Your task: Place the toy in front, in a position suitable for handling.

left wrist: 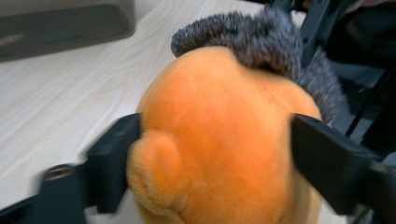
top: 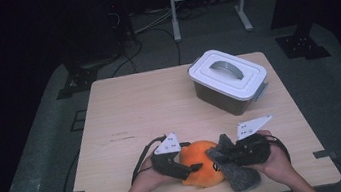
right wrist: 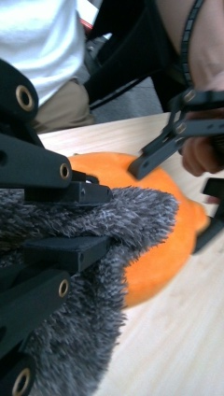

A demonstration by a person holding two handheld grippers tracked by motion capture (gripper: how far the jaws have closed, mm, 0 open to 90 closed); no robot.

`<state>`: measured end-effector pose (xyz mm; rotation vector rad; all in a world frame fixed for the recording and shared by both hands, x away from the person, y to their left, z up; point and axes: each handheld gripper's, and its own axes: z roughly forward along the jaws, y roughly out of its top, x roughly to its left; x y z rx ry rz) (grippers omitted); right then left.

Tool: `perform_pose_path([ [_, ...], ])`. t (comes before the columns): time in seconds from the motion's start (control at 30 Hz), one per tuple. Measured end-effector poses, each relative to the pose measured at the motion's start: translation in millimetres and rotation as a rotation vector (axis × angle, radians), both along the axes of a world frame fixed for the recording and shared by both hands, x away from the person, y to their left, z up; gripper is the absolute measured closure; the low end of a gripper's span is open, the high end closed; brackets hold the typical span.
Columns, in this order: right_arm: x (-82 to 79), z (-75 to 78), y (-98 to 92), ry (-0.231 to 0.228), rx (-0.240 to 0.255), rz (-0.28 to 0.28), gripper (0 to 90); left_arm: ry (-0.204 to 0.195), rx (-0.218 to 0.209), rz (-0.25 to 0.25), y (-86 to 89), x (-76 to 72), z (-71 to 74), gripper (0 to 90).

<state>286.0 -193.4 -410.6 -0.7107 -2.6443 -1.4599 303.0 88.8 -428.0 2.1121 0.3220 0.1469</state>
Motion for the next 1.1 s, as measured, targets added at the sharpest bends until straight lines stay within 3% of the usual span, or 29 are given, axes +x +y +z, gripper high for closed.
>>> perform_pose_path([
  [0.07, 0.5, 10.2, 3.2, -0.027, 0.062, -0.019, 75.7, -0.044, -0.007, -0.032, -0.9, -3.7, 1.6, 32.7],
  [0.13, 0.9, 13.1, 5.5, -0.039, 0.076, -0.024, 75.6, -0.059, 0.001, -0.041, -2.3, -5.8, 2.4, 32.8],
  [0.2, 1.8, 14.2, 10.8, -0.059, 0.055, -0.029, 75.4, -0.067, 0.010, -0.046, -2.5, -6.4, 2.9, 32.7],
  [0.43, 5.3, 0.7, -7.3, -0.008, 0.066, -0.038, 75.3, -0.079, 0.007, -0.060, -3.0, -9.2, 2.6, 31.9],
  [0.53, 6.9, -5.8, -23.2, 0.017, 0.047, -0.073, 75.3, -0.082, 0.008, -0.059, -1.9, -10.2, 2.5, 31.4],
  [0.67, 10.6, -8.7, -29.8, 0.043, 0.044, -0.097, 75.3, -0.078, 0.005, -0.060, -0.7, -10.3, 2.0, 31.1],
  [0.73, 11.4, -6.2, -26.8, 0.044, 0.063, -0.096, 75.3, -0.081, 0.009, -0.062, -1.9, -9.9, 2.0, 30.4],
  [0.87, 13.2, 10.2, -7.8, -0.007, 0.107, -0.081, 75.2, -0.111, 0.005, -0.094, -6.2, -13.2, 3.1, 29.8],
  [1.0, 14.7, 6.3, -3.3, 0.001, 0.099, -0.074, 75.2, -0.124, 0.016, -0.103, -5.4, -15.2, 3.1, 29.9],
  [1.1, 16.3, 1.2, -11.8, 0.025, 0.102, -0.090, 75.2, -0.117, 0.013, -0.101, -5.0, -14.3, 2.9, 30.0],
])
